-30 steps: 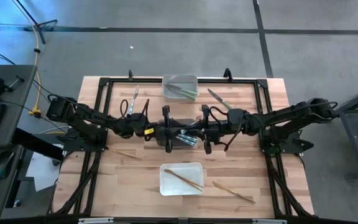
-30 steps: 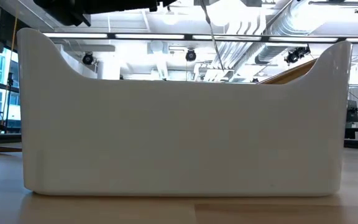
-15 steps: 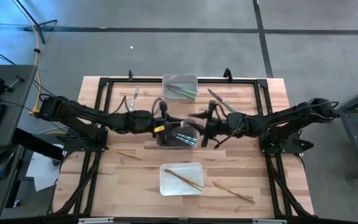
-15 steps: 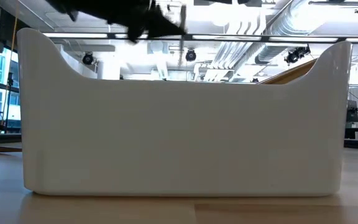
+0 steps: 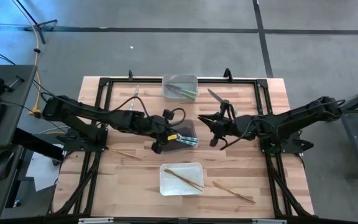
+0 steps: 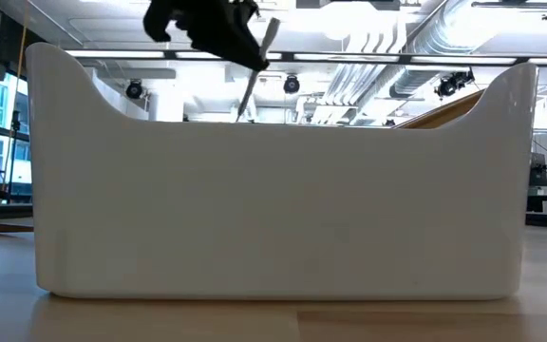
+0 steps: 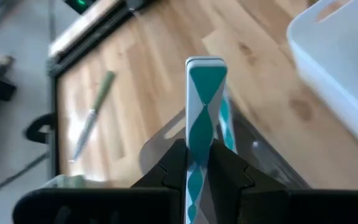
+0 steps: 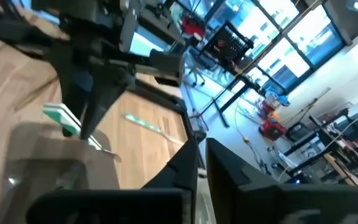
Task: Sort silverware by color (type)
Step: Put the blue patterned table knife into the black bin
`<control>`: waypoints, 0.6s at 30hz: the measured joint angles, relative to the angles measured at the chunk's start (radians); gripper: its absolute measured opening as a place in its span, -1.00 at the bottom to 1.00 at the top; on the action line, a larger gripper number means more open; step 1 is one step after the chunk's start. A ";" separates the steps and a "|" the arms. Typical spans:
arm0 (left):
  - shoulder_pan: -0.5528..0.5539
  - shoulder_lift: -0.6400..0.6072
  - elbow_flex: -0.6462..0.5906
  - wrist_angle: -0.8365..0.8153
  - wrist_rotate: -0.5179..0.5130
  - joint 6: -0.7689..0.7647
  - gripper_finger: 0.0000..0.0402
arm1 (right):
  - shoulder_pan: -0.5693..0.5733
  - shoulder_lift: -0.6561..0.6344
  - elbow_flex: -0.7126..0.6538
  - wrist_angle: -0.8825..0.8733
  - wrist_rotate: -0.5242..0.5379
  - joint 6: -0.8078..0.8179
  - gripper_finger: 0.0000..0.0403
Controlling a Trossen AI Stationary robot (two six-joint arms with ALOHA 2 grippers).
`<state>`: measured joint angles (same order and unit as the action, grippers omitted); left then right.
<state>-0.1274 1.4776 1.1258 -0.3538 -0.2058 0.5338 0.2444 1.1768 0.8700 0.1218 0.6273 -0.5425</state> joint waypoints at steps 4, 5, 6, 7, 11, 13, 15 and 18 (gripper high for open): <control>-0.006 0.038 0.075 -0.063 0.011 -0.018 -0.85 | 0.005 -0.002 0.000 -0.037 0.021 0.019 -0.98; -0.006 0.049 0.095 -0.073 0.015 -0.027 -0.85 | 0.005 -0.002 0.000 -0.044 0.022 0.022 -0.99; -0.006 0.057 0.110 -0.103 0.015 -0.036 -0.85 | 0.005 -0.002 0.000 -0.053 0.023 0.024 -0.99; -0.006 0.066 0.124 -0.128 0.015 -0.046 -0.85 | 0.005 -0.001 0.000 -0.059 0.023 0.031 -0.99; -0.006 0.082 0.181 -0.157 0.016 -0.087 -0.85 | 0.005 0.000 -0.001 -0.082 0.023 0.048 -0.99; -0.007 0.081 0.190 -0.149 0.052 -0.129 -0.85 | 0.005 0.000 -0.001 -0.093 0.023 0.049 -1.00; -0.007 0.081 0.190 -0.169 0.091 -0.194 -0.85 | 0.005 0.000 -0.001 -0.099 0.023 0.053 -1.00; -0.017 0.082 0.189 -0.199 0.109 -0.290 -0.85 | 0.005 0.000 -0.001 -0.112 0.022 0.055 -1.00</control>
<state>-0.1444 1.5593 1.3148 -0.5529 -0.0971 0.2435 0.2493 1.1770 0.8688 0.0093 0.6495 -0.4871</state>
